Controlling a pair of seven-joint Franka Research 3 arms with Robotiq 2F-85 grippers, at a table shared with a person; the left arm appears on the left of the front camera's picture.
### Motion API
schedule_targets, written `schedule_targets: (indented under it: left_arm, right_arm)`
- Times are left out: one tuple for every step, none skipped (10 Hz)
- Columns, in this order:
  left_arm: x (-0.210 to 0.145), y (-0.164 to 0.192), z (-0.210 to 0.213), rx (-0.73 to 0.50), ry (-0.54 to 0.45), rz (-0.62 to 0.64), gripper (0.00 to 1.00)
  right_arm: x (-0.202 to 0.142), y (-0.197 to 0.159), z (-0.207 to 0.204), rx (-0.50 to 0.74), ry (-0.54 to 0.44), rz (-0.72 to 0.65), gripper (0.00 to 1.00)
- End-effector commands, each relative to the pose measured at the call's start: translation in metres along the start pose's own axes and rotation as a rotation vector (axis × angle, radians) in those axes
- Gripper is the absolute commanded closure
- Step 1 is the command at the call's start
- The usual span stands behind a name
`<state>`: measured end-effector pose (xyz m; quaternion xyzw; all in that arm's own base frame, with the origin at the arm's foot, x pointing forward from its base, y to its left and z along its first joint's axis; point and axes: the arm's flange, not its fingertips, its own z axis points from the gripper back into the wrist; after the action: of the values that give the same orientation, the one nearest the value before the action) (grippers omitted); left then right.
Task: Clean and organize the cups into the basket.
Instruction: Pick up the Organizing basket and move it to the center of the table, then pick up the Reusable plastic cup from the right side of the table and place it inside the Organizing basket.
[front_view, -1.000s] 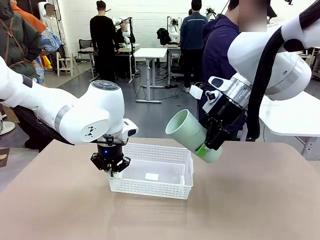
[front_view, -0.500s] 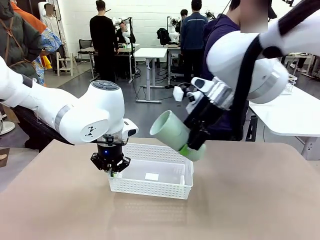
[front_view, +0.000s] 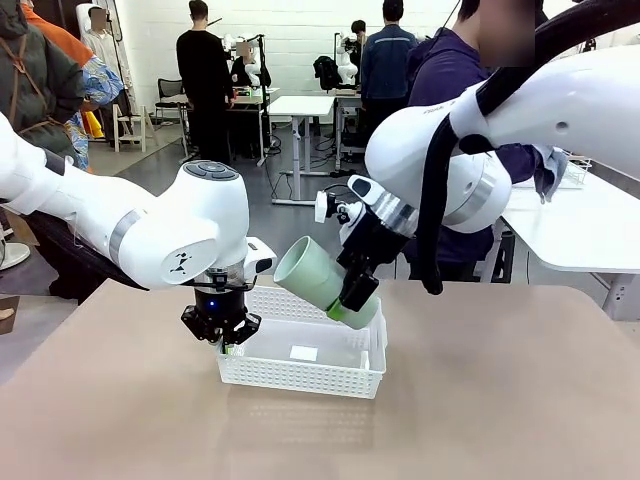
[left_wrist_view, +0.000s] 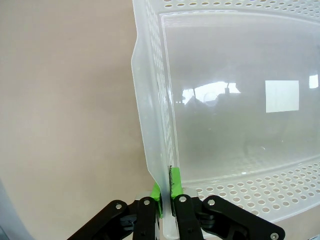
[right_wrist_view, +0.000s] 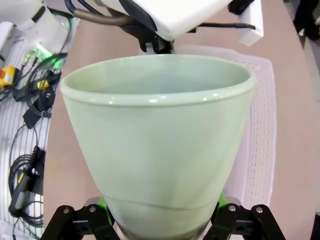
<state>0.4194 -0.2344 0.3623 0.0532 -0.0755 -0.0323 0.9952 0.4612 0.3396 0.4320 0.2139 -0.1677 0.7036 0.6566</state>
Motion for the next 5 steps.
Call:
schedule_targets:
  left_arm:
    - [-0.001, 0.001, -0.002, 0.007, -0.002, -0.014, 1.0]
    - [-0.001, 0.001, -0.002, 0.007, -0.002, -0.014, 1.0]
    - [-0.001, 0.001, -0.002, 0.007, -0.002, -0.014, 1.0]
    - [-0.001, 0.001, -0.002, 0.007, -0.002, -0.014, 1.0]
    - [-0.001, 0.001, -0.002, 0.007, -0.002, -0.014, 1.0]
  right_arm:
    - [-0.005, -0.005, -0.002, -0.004, -0.029, 0.024, 0.19]
    - [-0.012, -0.006, -0.003, -0.009, -0.036, 0.021, 0.19]
    - [-0.019, -0.006, -0.006, -0.005, -0.041, 0.02, 0.19]
    - [-0.024, -0.008, -0.01, 0.011, -0.044, 0.022, 0.19]
    - [-0.027, -0.01, -0.014, 0.019, -0.044, 0.019, 0.19]
